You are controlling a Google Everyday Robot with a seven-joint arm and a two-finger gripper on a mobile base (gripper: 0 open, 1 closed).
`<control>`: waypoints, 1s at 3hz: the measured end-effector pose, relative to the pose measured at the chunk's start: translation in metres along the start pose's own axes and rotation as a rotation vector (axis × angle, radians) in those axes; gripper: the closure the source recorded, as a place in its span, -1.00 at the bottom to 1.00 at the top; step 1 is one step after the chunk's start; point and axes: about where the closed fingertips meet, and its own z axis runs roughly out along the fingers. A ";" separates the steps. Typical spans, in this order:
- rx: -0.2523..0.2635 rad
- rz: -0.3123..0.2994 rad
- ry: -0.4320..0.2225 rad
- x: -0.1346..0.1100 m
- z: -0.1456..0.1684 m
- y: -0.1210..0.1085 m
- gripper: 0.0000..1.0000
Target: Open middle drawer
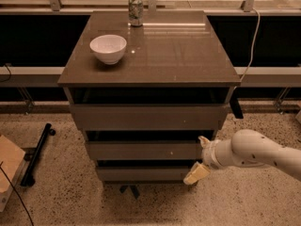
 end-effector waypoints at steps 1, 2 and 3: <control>0.004 0.020 -0.018 0.010 0.025 -0.014 -1.00; 0.000 0.042 -0.018 0.021 0.048 -0.031 -1.00; -0.017 0.067 -0.015 0.034 0.071 -0.053 -1.00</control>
Offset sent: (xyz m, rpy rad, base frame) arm 0.0681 -0.0169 -0.0735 0.0398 0.0262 -0.0577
